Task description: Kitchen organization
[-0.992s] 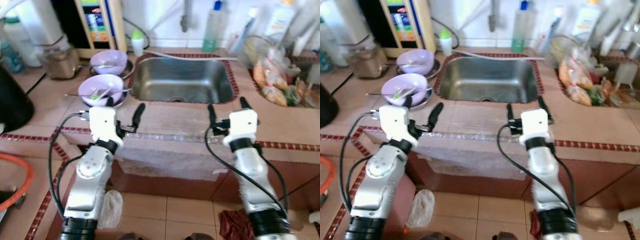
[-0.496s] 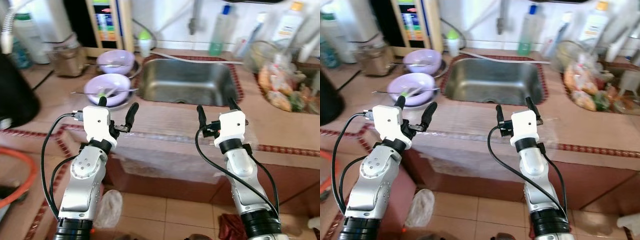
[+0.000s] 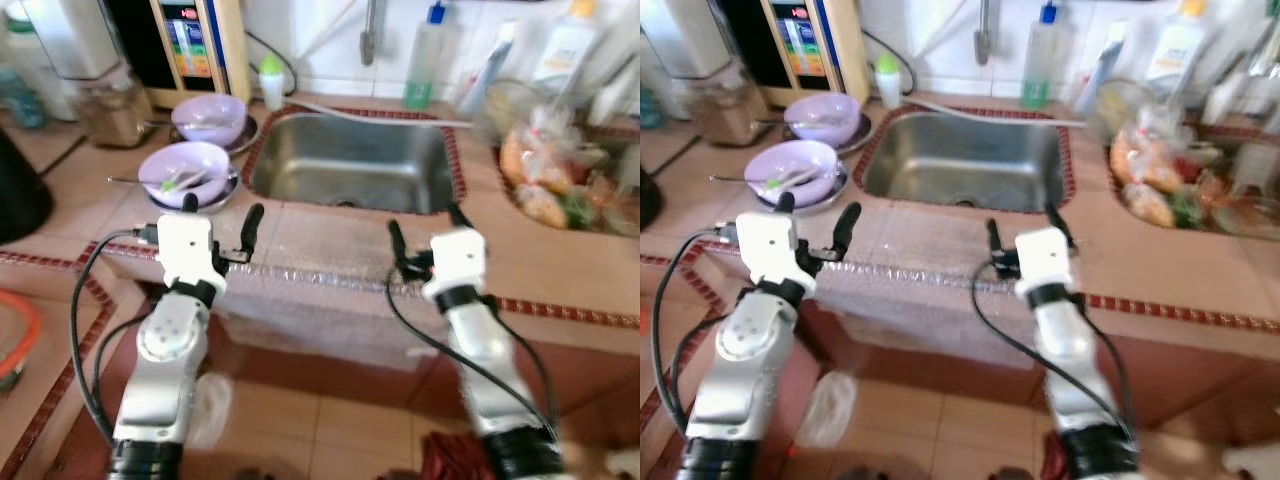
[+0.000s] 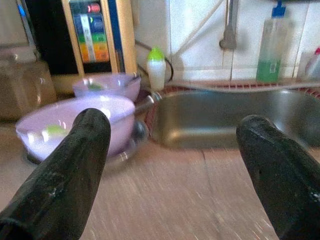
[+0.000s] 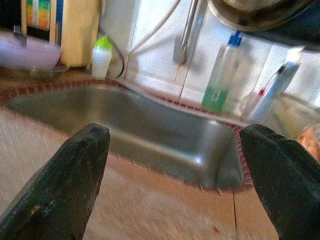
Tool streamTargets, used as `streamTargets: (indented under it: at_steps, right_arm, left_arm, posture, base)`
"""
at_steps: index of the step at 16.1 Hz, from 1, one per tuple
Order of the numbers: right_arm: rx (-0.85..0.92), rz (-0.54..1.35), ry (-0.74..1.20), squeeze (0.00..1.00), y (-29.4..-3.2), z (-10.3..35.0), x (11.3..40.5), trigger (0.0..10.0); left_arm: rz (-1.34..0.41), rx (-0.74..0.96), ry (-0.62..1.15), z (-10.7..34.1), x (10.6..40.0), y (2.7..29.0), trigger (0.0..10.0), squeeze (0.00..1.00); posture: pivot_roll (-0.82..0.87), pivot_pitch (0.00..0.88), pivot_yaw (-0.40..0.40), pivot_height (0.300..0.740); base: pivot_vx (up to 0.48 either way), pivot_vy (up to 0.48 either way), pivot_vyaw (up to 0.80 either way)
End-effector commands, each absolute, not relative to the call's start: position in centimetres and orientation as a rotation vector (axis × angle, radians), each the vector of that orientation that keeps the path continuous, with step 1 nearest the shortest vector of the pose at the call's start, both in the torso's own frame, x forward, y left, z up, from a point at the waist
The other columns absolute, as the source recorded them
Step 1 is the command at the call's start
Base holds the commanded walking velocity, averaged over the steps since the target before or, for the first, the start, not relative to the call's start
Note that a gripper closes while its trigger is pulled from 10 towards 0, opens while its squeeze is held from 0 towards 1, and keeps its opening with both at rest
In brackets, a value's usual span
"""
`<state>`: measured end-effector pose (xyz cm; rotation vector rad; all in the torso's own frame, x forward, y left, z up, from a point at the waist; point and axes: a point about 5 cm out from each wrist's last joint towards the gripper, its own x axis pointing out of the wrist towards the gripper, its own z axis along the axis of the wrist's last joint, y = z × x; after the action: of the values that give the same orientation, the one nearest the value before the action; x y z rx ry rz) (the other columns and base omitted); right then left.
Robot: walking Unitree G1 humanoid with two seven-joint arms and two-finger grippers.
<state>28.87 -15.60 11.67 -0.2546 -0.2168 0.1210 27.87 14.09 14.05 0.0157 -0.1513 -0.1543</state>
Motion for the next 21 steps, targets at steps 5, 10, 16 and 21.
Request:
streamTargets:
  at_steps: [5,10,16,21]
  right_arm:
    - [-0.238,0.120,-0.221,0.00,-15.39,11.65,28.81,10.0]
    - [-0.247,0.138,-0.232,0.00,-15.24,11.79,28.80,10.0]
    - [-0.246,0.139,-0.224,0.00,-15.37,11.69,28.80,10.0]
    - [-0.253,0.143,-0.219,0.00,-15.35,11.53,28.71,10.0]
  left_arm:
    - [-0.171,0.010,-0.154,14.04,27.51,14.30,10.0,0.00]
    - [-0.177,0.004,-0.168,14.21,27.46,14.37,10.0,0.00]
    - [-0.180,-0.001,-0.176,14.28,27.39,14.22,10.0,0.00]
    - [-0.186,0.005,-0.172,14.16,27.27,14.09,10.0,0.00]
  posture:
    - [-0.01,0.000,0.047,0.740]
    - [-0.01,0.000,0.046,0.740]
    - [-0.01,0.000,0.042,0.740]
    - [-0.01,0.000,0.039,0.740]
  base:
    - [0.000,0.000,0.35]
    - [0.052,0.000,0.28]
    - [0.309,0.000,0.00]
    - [0.344,0.000,0.00]
